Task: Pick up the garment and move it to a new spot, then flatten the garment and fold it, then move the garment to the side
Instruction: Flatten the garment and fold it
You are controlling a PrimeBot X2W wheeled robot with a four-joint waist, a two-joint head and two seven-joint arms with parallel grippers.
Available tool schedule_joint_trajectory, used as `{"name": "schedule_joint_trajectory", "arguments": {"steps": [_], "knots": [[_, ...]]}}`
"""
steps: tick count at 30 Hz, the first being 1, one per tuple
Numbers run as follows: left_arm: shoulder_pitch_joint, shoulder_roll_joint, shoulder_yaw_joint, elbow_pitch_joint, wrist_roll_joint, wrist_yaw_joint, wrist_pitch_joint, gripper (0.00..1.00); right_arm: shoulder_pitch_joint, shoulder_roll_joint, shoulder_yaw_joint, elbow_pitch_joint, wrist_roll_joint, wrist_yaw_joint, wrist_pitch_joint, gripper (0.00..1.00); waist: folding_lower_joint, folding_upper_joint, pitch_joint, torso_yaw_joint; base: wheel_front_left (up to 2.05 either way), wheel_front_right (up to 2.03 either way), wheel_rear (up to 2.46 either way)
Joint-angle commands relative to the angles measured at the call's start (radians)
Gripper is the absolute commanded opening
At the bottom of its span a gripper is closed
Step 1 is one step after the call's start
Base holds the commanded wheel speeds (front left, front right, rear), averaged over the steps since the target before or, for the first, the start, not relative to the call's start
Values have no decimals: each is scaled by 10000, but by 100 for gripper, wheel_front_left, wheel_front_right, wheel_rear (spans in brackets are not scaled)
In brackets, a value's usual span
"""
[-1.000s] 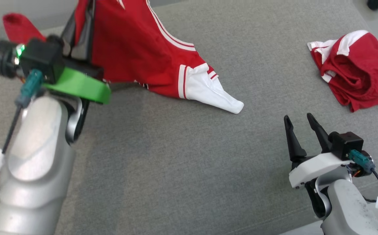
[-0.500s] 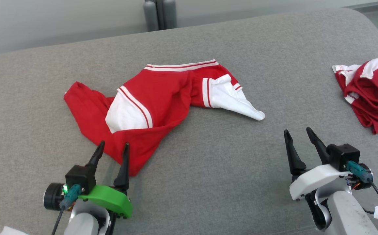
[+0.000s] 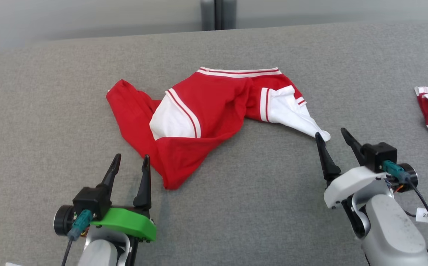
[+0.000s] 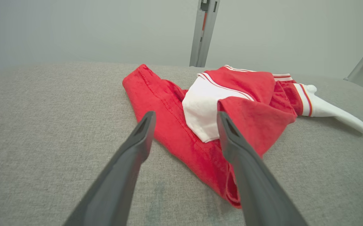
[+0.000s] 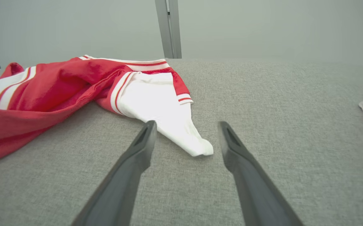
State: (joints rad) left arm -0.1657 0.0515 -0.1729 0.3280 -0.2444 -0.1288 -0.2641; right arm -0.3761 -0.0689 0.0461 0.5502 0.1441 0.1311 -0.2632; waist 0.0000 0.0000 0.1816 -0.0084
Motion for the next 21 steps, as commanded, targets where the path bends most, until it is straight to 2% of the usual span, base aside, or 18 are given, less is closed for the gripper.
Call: {"name": "schedule_joint_trajectory", "arguments": {"steps": [1,8,14,21], "knots": [[-252,14,-59,-81,-19,-28,3,100,-347,-85,14,250,12,-8,-21,100,0,0,362,371,0,0,0],[-601,9,-322,-356,-247,-28,2,100,-2284,-218,359,1649,461,-8,-20,100,0,0,902,870,0,0,0],[-872,8,-516,-462,-387,-29,2,100,-3932,-284,665,3447,774,-8,-7,100,0,0,1351,1269,0,0,0],[-1079,9,-653,-491,-433,-29,2,100,-4954,-367,382,4842,658,-8,-14,100,0,0,1637,1556,0,0,0]]}}
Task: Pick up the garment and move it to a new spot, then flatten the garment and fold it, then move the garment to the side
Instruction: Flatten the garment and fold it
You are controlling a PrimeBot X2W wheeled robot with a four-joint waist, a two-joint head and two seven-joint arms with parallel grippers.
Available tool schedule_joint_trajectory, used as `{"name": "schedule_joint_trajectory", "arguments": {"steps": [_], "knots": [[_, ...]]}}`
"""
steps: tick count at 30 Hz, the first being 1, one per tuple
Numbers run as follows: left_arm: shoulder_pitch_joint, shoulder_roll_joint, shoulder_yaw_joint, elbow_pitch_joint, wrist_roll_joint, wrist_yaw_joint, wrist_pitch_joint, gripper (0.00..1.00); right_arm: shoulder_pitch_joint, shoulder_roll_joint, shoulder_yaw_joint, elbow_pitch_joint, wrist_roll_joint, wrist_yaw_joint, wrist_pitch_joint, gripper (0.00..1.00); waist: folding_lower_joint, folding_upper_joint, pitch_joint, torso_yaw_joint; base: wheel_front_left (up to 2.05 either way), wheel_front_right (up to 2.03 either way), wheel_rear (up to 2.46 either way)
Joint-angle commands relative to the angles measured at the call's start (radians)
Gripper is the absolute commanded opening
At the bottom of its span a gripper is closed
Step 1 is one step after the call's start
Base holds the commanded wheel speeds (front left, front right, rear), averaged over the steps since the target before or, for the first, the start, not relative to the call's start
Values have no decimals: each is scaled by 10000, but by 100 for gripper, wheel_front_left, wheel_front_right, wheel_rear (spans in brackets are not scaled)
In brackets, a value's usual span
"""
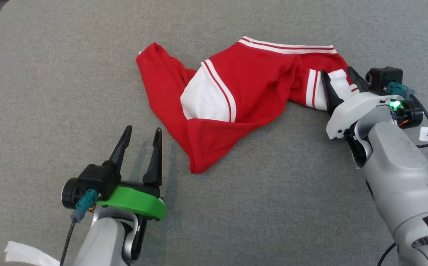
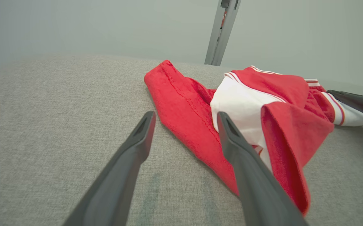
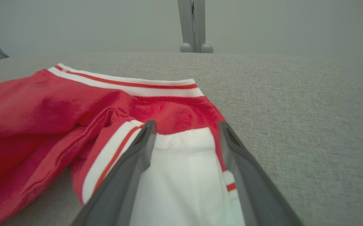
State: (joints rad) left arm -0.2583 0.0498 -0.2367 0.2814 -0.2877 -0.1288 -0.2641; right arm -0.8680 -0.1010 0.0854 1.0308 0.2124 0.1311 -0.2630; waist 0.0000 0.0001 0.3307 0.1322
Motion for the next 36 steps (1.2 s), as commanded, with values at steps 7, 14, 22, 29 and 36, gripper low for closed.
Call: {"name": "schedule_joint_trajectory", "arguments": {"steps": [7,14,22,29,36], "knots": [[-196,25,28,-21,10,-29,2,100,115,97,-254,343,-90,-8,-18,4,0,-1,218,178,0,0,0],[-205,25,12,15,-6,-29,2,100,372,-79,-588,-840,-385,-8,-21,0,0,-1,128,105,0,0,0],[157,26,-17,119,48,-29,2,100,175,-573,-754,-4060,-1595,-8,-20,0,0,-1,-451,24,0,0,0],[691,28,39,308,178,-29,2,100,1768,-837,-55,-6597,-2129,-10,-22,0,0,-1,-1143,-400,0,0,0],[1126,28,22,464,279,-30,2,100,5234,-394,-1255,-7244,-2137,-10,-20,27,0,-1,-1563,-980,0,0,0]]}}
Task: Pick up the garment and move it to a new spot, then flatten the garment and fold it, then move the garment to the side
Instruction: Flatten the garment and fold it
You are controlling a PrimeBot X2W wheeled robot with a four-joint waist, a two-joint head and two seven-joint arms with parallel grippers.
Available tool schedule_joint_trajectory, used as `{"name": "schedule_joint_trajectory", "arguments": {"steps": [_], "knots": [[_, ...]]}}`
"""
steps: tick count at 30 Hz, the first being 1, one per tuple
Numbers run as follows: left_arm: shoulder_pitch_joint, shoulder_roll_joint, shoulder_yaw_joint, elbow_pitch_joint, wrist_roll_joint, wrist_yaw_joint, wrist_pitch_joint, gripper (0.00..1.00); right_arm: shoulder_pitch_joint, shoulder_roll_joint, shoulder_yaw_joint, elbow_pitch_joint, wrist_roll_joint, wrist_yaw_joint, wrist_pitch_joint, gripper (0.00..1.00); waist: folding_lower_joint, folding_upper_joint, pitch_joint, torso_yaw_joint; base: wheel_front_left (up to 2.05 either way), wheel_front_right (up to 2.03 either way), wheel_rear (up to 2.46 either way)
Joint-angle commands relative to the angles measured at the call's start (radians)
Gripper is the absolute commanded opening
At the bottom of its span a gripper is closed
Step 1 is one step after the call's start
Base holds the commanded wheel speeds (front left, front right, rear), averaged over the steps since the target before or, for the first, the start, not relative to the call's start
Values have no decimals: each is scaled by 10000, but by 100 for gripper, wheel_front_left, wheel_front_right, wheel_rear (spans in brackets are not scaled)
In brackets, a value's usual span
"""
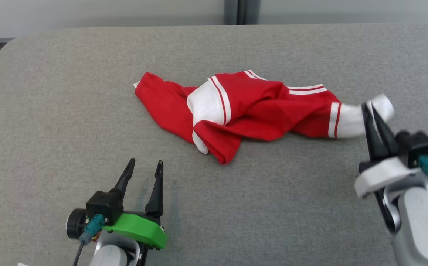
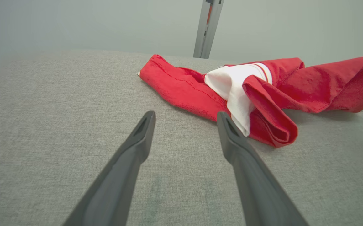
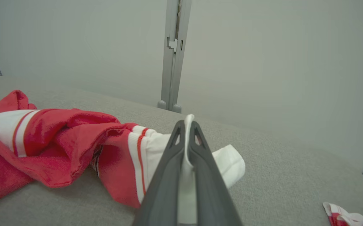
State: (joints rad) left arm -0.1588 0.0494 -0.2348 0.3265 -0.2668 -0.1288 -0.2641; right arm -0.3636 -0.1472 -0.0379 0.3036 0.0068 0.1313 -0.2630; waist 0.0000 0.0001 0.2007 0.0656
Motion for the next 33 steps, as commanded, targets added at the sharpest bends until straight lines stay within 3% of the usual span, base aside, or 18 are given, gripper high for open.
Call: {"name": "schedule_joint_trajectory", "arguments": {"steps": [1,2,3,11,19,33], "knots": [[176,33,-1,33,79,-30,2,100,597,134,-169,115,-97,-12,-20,44,0,-1,-292,-387,0,0,0],[204,33,-17,42,79,-30,2,100,1019,216,-270,211,-93,-12,-22,98,0,-1,-312,-463,0,0,0],[232,31,-51,53,108,-30,1,100,1331,297,-292,311,-62,-12,-20,100,0,-1,-338,-532,0,0,0],[355,34,-129,89,52,-30,2,100,2562,747,-374,589,350,-12,-22,100,0,-1,-551,-1024,0,0,0],[-370,37,-614,11,-344,-28,2,100,2013,865,-264,424,375,-12,-21,100,0,-1,-336,-1292,0,0,0],[-2115,407,-1657,1754,-912,-30,2,100,1350,935,309,552,295,-12,-22,100,0,-1,285,-1591,0,0,0]]}}
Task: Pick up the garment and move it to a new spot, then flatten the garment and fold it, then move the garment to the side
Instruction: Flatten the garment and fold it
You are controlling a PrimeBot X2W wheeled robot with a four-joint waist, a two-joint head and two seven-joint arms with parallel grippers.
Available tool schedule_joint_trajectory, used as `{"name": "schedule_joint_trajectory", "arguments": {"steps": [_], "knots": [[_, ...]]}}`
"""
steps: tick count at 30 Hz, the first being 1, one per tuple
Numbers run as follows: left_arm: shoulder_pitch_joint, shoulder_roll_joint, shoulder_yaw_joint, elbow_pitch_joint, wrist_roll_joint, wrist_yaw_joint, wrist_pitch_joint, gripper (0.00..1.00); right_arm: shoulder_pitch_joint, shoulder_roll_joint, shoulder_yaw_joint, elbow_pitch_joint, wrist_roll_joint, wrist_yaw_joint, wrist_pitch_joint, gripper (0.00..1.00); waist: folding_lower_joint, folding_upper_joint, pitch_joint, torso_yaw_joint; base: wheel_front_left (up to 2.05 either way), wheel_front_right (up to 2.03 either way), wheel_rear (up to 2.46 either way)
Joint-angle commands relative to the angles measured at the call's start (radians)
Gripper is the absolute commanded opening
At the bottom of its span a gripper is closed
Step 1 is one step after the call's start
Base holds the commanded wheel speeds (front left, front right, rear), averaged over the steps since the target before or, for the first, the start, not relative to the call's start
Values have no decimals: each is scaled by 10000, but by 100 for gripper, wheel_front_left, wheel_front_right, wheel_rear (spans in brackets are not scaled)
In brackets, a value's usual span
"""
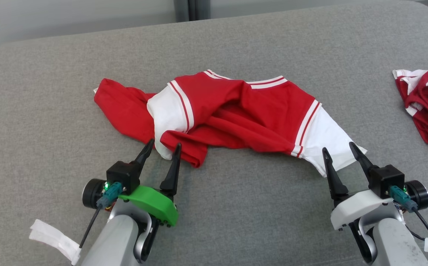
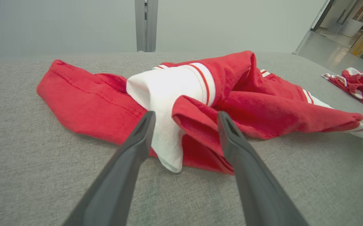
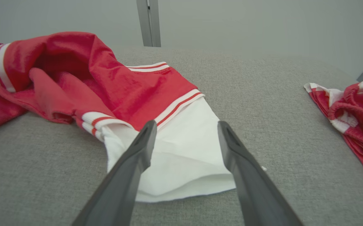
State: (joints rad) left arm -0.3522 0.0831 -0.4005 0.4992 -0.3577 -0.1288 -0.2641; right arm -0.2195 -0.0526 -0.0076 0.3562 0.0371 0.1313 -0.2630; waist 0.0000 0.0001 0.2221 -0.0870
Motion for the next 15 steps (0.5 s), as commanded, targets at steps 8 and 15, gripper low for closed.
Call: {"name": "schedule_joint_trajectory", "arguments": {"steps": [8,15], "knots": [[-470,138,-214,408,-455,-30,2,100,-181,0,70,70,61,-12,-22,100,0,-1,179,-182,0,0,0],[-557,184,-272,426,-409,-30,2,0,-133,2,6,202,80,-12,-22,100,0,-1,-45,-103,0,0,0]]}}
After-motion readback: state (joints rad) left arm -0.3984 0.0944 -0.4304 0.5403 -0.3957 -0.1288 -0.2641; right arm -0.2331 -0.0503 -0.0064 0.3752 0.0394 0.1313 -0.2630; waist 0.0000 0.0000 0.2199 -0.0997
